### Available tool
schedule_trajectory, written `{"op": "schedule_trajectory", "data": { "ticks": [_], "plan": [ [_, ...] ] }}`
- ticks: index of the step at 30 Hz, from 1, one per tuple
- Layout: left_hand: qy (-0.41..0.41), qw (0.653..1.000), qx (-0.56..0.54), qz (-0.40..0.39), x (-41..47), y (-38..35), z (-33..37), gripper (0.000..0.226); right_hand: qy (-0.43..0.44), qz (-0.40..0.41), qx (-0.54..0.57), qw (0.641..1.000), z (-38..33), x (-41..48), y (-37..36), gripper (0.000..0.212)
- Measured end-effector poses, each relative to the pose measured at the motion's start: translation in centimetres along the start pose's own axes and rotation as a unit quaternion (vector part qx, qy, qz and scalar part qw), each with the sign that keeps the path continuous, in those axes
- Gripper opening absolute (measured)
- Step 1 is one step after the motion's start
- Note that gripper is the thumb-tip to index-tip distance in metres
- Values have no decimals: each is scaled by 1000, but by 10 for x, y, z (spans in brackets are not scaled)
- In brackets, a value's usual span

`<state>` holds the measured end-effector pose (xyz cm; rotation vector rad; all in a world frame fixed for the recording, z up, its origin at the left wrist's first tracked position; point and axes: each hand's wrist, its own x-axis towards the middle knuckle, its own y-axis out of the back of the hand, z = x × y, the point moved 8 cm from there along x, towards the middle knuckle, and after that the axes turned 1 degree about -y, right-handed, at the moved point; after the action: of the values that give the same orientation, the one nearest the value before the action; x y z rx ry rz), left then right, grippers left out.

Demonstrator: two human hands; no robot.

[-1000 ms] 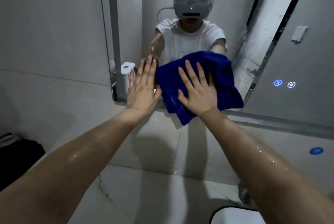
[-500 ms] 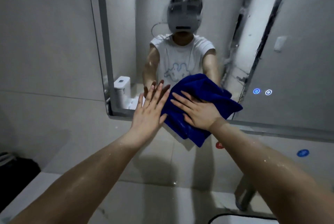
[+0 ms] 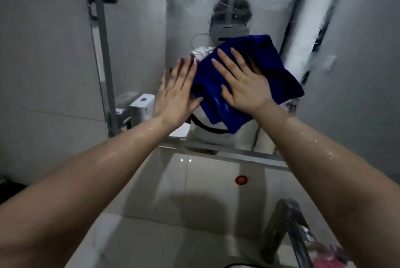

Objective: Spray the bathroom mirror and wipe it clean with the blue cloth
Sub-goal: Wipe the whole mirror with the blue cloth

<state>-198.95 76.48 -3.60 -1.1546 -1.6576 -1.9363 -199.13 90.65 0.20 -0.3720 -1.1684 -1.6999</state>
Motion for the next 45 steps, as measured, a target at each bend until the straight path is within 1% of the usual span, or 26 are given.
{"op": "schedule_trajectory", "data": {
  "ticks": [3, 6, 9, 12, 16, 20, 24, 29, 31, 35, 39, 42, 45],
  "plan": [
    [32, 999, -24, -8, -15, -15, 3, 76, -53, 19, 14, 998, -1, -12, -7, 61],
    [25, 999, -7, -36, -26, -31, 9, 74, -92, 13, 19, 995, -10, -34, -26, 62],
    [5, 999, 12, -47, -40, -44, 7, 72, -106, -4, 37, 994, -23, -55, -44, 62],
    [-24, 998, 38, -39, -56, -61, 6, 71, -94, -17, 34, 995, -33, -70, -56, 62],
    [-43, 998, 13, -34, -87, -87, 5, 74, -61, -22, 21, 998, -46, -96, -71, 61],
    [-67, 996, 21, -61, -115, -119, 9, 77, -18, -37, 3, 999, -57, -122, -85, 58],
    [-109, 992, 16, -65, -134, -137, 22, 81, -9, -46, 2, 999, -65, -148, -96, 58],
    [-94, 995, 3, -44, -141, -133, 37, 75, 22, -52, -17, 998, -63, -156, -101, 58],
    [-86, 995, 5, -46, -132, -125, 35, 78, 39, -59, -14, 997, -60, -155, -100, 59],
    [-38, 996, 56, -58, -102, -99, 22, 84, 62, -37, -32, 997, -35, -138, -78, 56],
    [9, 997, 57, -58, -71, -69, 27, 81, 24, -24, -58, 998, 25, -105, -34, 57],
    [1, 998, 49, -37, -42, -45, 51, 78, -14, -33, -50, 998, 71, -77, -4, 58],
    [-7, 999, 42, 3, -3, -16, 74, 75, -50, -31, -62, 996, 112, -50, 28, 60]
  ]
}}
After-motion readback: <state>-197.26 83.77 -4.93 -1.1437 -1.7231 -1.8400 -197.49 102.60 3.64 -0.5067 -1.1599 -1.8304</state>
